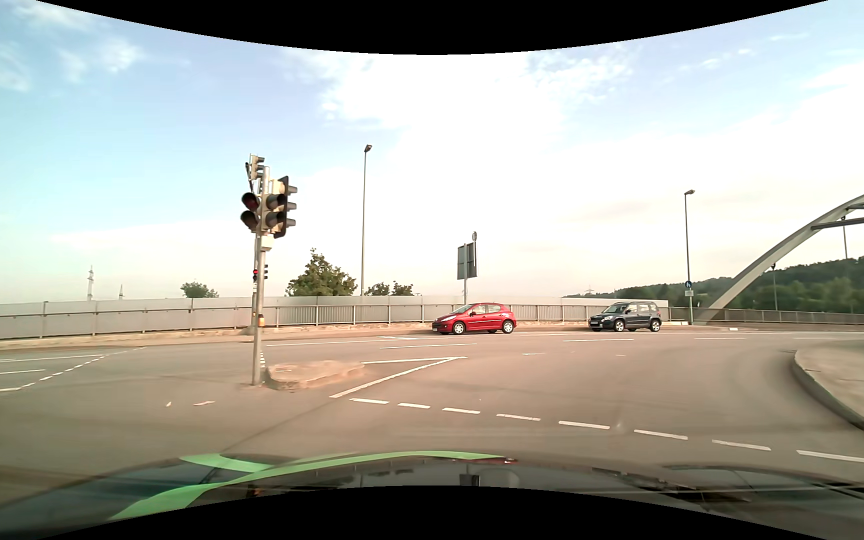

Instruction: Follow the waypoints while adhering to traffic rules and regulations

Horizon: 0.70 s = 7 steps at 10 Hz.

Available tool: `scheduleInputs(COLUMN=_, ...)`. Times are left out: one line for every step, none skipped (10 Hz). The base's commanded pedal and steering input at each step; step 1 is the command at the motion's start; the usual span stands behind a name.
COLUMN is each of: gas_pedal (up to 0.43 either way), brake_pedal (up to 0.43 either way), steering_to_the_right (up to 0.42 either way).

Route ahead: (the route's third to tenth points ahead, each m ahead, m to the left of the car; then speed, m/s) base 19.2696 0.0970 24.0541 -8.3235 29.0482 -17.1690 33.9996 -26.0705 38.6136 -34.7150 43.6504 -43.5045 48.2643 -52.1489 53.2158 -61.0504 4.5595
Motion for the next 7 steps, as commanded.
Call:
scheduleInputs(gas_pedal=0.138, brake_pedal=0.000, steering_to_the_right=0.202)
scheduleInputs(gas_pedal=0.150, brake_pedal=0.000, steering_to_the_right=0.206)
scheduleInputs(gas_pedal=0.150, brake_pedal=0.000, steering_to_the_right=0.211)
scheduleInputs(gas_pedal=0.157, brake_pedal=0.000, steering_to_the_right=0.215)
scheduleInputs(gas_pedal=0.157, brake_pedal=0.000, steering_to_the_right=0.220)
scheduleInputs(gas_pedal=0.157, brake_pedal=0.000, steering_to_the_right=0.222)
scheduleInputs(gas_pedal=0.177, brake_pedal=0.000, steering_to_the_right=0.223)
